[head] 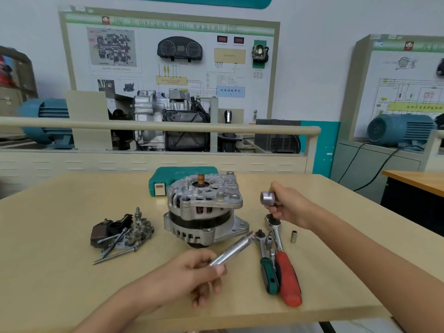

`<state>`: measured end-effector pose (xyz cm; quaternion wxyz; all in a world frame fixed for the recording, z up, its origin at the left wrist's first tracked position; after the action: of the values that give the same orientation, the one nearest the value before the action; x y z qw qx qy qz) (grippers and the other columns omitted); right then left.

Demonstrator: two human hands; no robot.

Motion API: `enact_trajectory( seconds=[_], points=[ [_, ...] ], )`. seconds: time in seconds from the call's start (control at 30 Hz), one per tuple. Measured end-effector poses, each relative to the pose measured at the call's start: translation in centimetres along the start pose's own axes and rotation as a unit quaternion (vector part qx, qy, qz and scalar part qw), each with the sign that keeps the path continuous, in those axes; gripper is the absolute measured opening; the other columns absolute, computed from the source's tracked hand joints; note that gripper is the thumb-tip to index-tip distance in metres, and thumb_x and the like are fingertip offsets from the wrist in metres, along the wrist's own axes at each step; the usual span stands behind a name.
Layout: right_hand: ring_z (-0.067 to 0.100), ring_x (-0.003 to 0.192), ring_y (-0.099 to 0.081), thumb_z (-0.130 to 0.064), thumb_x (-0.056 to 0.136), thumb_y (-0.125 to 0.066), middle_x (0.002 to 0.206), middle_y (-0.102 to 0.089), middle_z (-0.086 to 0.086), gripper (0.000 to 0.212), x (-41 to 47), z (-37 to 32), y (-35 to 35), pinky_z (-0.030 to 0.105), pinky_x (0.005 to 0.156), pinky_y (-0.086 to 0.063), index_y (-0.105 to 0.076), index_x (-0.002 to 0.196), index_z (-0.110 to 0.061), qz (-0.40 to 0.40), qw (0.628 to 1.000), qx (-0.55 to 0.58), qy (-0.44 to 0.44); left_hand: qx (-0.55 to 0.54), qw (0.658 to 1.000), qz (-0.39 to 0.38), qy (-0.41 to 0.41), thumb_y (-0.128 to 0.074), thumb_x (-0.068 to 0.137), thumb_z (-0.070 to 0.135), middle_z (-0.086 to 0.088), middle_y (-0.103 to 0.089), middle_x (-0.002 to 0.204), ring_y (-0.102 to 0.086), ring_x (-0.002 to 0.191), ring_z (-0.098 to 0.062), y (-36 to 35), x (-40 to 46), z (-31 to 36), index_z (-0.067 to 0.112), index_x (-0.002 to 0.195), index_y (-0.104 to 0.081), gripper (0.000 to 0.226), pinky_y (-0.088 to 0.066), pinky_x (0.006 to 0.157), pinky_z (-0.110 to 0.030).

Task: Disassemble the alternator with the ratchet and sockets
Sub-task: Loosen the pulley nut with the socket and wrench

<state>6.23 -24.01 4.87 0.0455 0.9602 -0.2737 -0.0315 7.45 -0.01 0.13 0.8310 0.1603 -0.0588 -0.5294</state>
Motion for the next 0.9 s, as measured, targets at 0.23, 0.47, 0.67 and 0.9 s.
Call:
enact_trajectory(
  seconds=[0.23,0.47,0.67,0.9],
  points=[
    [0.006,0.036,-0.02,-0.03,0.09,-0.036,0.05,-0.04,-0.003,0.031,-5.5,-1.9,-4.4,0.015,0.034,-0.017,-0.044,0.062,-0.017,-0.137,0.99,0.006,0.022,0.046,0.99,0.117,-0.064,-0.049,0.085,0.049,0.008,-0.038,0.052,-0.031,0.039,-0.01,2.7,-1.7,2.7,0.014,0.072,-0.041,0.038,-0.027,0.039,-0.021],
    [0.007,0.035,-0.022,-0.028,0.093,-0.035,0.047,-0.036,-0.006,0.035,-8.7,-3.9,-7.8,0.015,0.034,-0.017,-0.043,0.06,-0.021,-0.13,0.988,-0.021,0.084,0.224,0.926,0.232,-0.197,-0.042,0.079,0.061,0.01,-0.041,0.052,-0.034,0.047,-0.003,4.3,-3.3,5.5,0.027,0.062,-0.047,0.039,-0.027,0.048,-0.019],
    [0.008,0.036,-0.024,-0.021,0.093,-0.033,0.05,-0.036,-0.003,0.024,-9.8,-5.2,-8.5,0.017,0.035,-0.018,-0.042,0.072,-0.016,-0.084,0.99,-0.031,0.105,0.402,0.854,0.267,-0.193,-0.026,0.076,0.071,0.014,-0.05,0.054,-0.045,0.051,-0.007,5.3,-4.6,7.5,0.031,0.069,-0.047,0.045,-0.029,0.049,-0.022],
    [0.0,0.027,-0.032,-0.016,0.094,-0.034,0.035,-0.042,-0.01,0.032,-11.6,-6.9,-8.9,0.013,0.031,-0.023,-0.039,0.062,-0.014,-0.003,0.979,-0.071,0.189,0.61,0.692,0.311,-0.228,-0.017,0.084,0.062,0.005,-0.054,0.054,-0.047,0.046,-0.018,4.8,-6.2,10.4,0.02,0.084,-0.058,0.059,-0.026,0.042,-0.027]
  ],
)
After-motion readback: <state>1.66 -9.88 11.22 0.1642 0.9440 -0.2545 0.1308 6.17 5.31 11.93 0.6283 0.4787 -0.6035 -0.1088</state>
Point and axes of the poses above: each hand's wrist, its own x-axis towards the middle knuckle, its own y-axis out of the back of the hand, z = x × y, the point moved 5 cm from there along x, towards the middle knuckle
